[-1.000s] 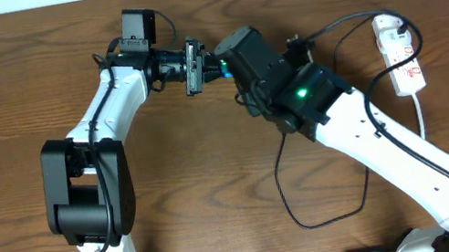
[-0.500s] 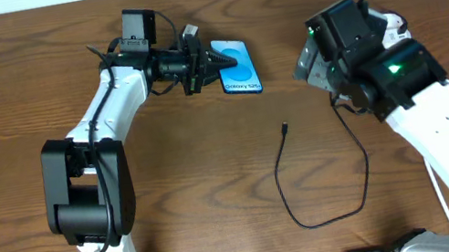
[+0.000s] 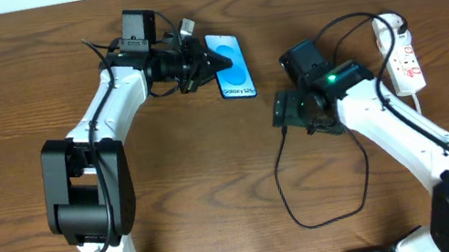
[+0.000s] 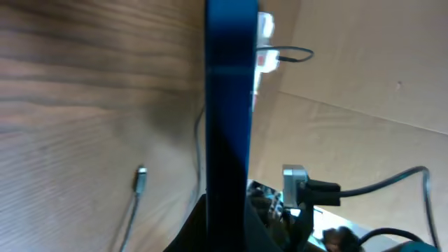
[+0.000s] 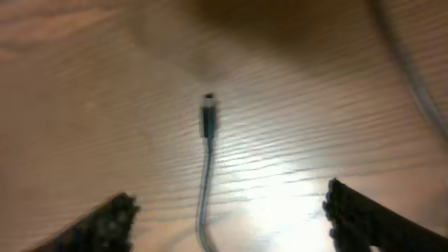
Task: Plug charger to phone and switch on socket
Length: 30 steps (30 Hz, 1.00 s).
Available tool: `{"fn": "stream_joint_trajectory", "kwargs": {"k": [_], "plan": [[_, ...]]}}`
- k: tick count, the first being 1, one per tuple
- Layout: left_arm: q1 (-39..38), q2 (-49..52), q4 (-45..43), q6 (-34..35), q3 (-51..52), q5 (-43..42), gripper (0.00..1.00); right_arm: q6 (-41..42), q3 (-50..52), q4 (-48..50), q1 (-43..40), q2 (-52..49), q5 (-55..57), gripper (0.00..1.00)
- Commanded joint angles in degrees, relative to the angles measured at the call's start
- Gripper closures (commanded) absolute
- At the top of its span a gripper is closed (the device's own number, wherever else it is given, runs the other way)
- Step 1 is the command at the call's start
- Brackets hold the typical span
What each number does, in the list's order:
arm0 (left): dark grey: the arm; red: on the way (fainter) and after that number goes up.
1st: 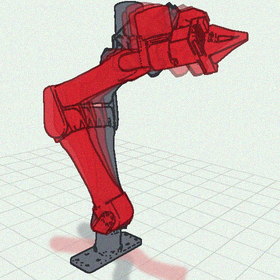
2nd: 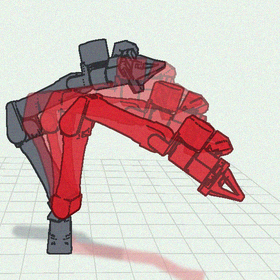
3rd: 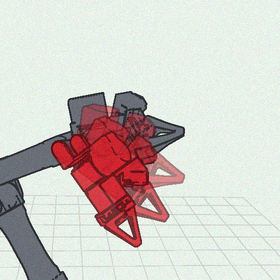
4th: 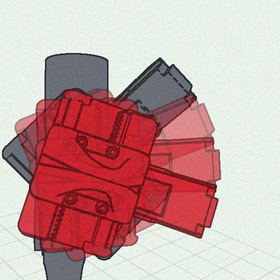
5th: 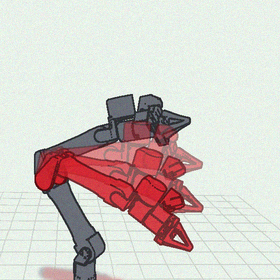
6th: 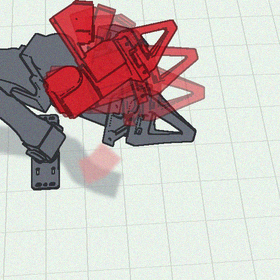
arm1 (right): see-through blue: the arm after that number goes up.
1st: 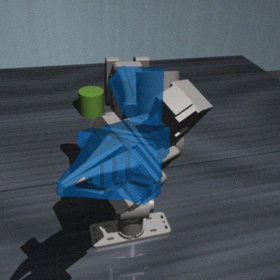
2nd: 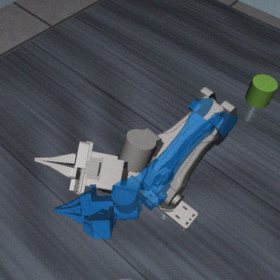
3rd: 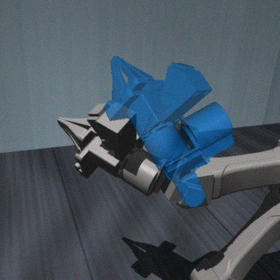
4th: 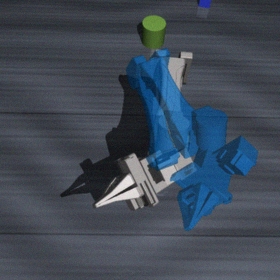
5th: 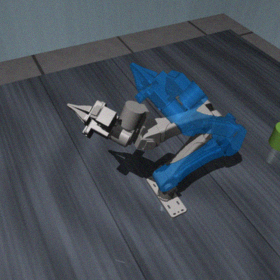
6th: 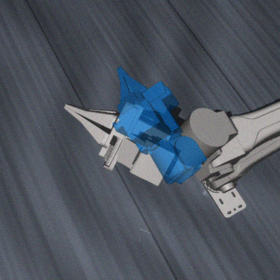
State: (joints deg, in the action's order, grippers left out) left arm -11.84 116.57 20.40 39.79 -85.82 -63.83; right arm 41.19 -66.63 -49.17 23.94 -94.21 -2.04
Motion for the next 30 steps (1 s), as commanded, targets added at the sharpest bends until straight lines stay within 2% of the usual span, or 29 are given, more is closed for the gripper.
{"fn": "stream_joint_trajectory", "kwargs": {"k": [1, 4, 6, 9, 15, 20, 25, 27, 30], "plan": [[0.0, -1.3, 4.8, -4.2, 0.0, 7.8, 0.93, -2.7, 0.5, 0.7, 0.2, -2.6, -4.1, 0.29], [0.0, -1.3, 9.3, -4.2, 0.0, 14.0, 0.93, -2.7, 0.5, 1.4, 0.1, -5.4, -4.1, 0.39], [0.0, -1.3, 10.9, -4.7, 0.0, 17.0, 0.93, -2.7, 0.5, 2.3, 0.1, -7.7, -4.3, 0.42], [0.0, -1.3, 11.1, -6.6, 0.0, 17.2, 0.93, -2.7, 0.5, 2.7, 0.1, -11.1, -4.6, 0.48], [0.0, -1.3, 11.1, -6.6, 0.0, 17.2, 0.93, -2.7, 0.5, 5.9, 0.0, -13.2, -5.7, 0.51], [0.0, -1.3, 11.4, -6.6, 0.0, 17.2, 0.93, -0.9, 0.6, 8.4, 0.2, -13.9, -5.4, 0.62], [0.0, -1.3, 12.1, -6.6, 0.0, 17.2, 0.93, -0.5, 0.8, 8.5, 0.2, -15.3, -5.4, 0.64], [0.0, -1.3, 12.2, -6.6, 0.0, 17.2, 0.93, -0.5, 0.8, 8.5, 0.2, -15.4, -5.4, 0.70], [0.0, -1.3, 12.1, -6.6, 0.0, 17.2, 0.93, -0.5, 0.8, 8.4, 0.1, -15.4, -5.4, 0.74]]}}
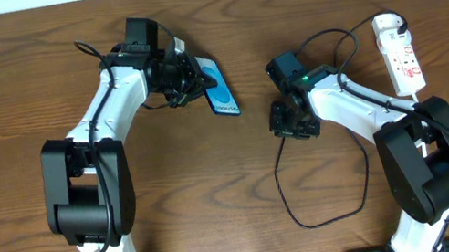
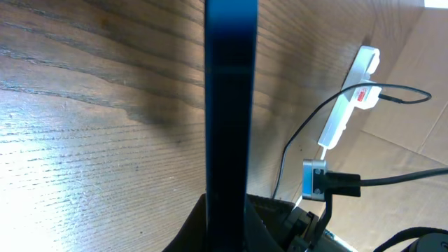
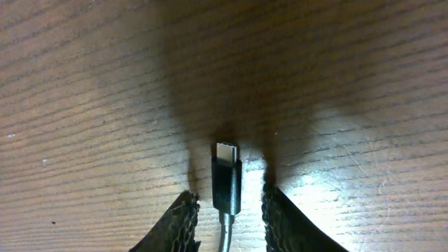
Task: Plug charger to phone and switch on socket
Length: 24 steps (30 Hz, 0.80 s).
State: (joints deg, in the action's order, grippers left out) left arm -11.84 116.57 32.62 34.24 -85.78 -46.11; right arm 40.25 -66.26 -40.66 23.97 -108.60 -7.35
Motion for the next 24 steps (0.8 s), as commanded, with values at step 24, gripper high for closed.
{"fn": "stream_joint_trajectory", "kwargs": {"k": [24], "plan": [[0.0, -1.3, -5.9, -6.5, 0.0, -16.0, 0.92, -2.1, 0.3, -0.8, -2.0, 1.0, -6.8, 0.98]]}}
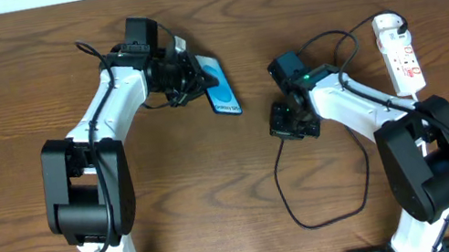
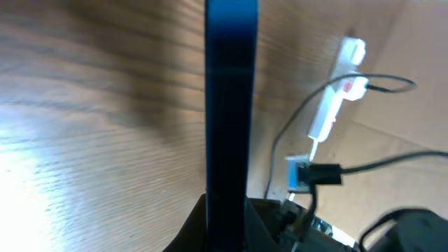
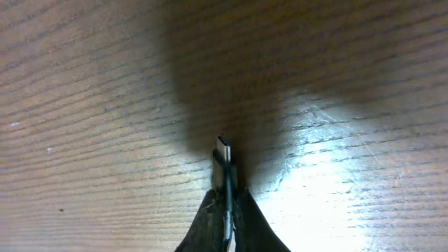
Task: Plug charger to phone and switch on socket
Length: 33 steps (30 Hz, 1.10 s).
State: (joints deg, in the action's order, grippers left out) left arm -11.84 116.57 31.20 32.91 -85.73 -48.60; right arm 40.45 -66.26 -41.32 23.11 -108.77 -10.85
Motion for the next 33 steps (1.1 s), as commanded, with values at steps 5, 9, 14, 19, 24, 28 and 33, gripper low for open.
{"fn": "stream_joint_trajectory", "kwargs": {"k": [5, 9, 14, 19, 24, 28, 33], "plan": [[-0.2, -1.3, -31.5, 7.3, -0.1, -36.2, 0.93, -17.1, 0.3, -0.2, -4.6, 11.9, -17.5, 0.99], [-1.3, -2.8, -55.1, 25.0, -0.1, -39.5, 0.92, -24.0, 0.3, 0.1, -5.6, 22.0, -28.5, 0.99], [-1.9, -6.1, -89.5, 46.0, -0.2, -38.0, 0.93, -26.8, 0.3, 0.2, -5.6, 31.3, -34.8, 0.99], [-0.3, -8.7, -98.2, 55.7, -0.2, -34.6, 0.93, -26.8, 0.3, 0.6, -5.6, 38.7, -36.4, 0.99], [-1.0, -8.7, -98.2, 58.9, -0.2, -35.4, 0.93, -26.8, 0.3, 2.7, -5.6, 42.1, -38.6, 0.99], [-1.9, -8.7, -98.2, 58.9, -0.2, -35.1, 0.92, -22.3, 0.3, 5.4, -5.6, 42.0, -38.6, 0.99], [-1.9, -8.7, -98.2, 61.2, -0.2, -32.1, 0.93, -16.1, 0.3, 10.4, -5.3, 42.0, -36.6, 0.99]]}}
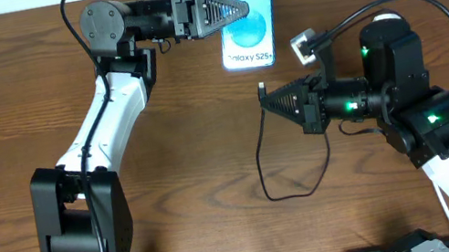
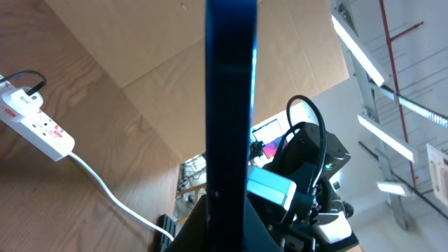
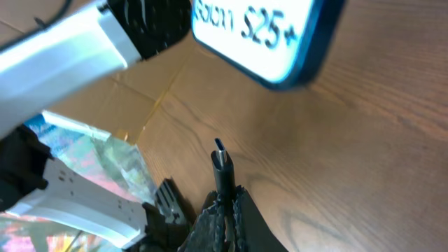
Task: Plug charger to phone and switch on socket
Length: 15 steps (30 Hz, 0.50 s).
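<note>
The blue phone, its screen reading "Galaxy S25+", is held high above the table with my left gripper shut on its edge. In the left wrist view the phone runs as a dark edge-on bar up the middle. My right gripper is shut on the black charger plug, lifted off the table, its tip pointing up at the phone's bottom edge with a gap between them. The black cable hangs down to the table. The white socket strip shows in the left wrist view.
In the overhead view the right arm covers the socket strip at the table's right side. The strip's white lead runs across the wood in the left wrist view. Cardboard panels stand beyond the far edge.
Both arms have risen well above the table. The phone went from low at the table's back to high, screen facing up. The plug, gripped on the wood before, now hangs in the air below the phone.
The left gripper held the phone low while the right gripper stood open over the plug lying on the table. Its fingers then flanked the plug, then were shut on it. Now phone and plug are both raised, facing each other.
</note>
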Available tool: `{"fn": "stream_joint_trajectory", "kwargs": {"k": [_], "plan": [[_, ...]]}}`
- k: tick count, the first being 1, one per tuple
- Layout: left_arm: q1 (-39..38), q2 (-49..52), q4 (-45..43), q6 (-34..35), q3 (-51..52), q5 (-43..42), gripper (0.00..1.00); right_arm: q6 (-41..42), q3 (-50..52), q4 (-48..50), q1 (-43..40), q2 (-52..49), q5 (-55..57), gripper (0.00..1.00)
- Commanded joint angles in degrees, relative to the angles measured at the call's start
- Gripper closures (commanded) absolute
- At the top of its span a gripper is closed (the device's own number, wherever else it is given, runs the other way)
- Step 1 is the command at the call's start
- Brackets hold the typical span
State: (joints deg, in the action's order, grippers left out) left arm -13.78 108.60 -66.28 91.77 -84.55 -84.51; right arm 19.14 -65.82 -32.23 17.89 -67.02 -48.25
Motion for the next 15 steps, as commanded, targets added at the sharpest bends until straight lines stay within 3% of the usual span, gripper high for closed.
{"fn": "stream_joint_trajectory", "kwargs": {"k": [1, 10, 15], "plan": [[0.1, -0.7, -0.7, 3.2, -1.3, 4.5, 0.93, 7.9, -0.1, 1.5, -0.1, 0.3, 2.9, 0.99], [-0.7, -0.7, -0.7, 3.2, -1.3, 5.4, 0.93, 11.0, -0.1, 5.5, 2.4, 0.3, 5.2, 0.99], [-0.8, -0.7, -0.7, 0.4, -1.3, 1.2, 0.93, 11.1, -0.1, 6.8, 2.4, 0.2, 5.3, 0.99]]}}
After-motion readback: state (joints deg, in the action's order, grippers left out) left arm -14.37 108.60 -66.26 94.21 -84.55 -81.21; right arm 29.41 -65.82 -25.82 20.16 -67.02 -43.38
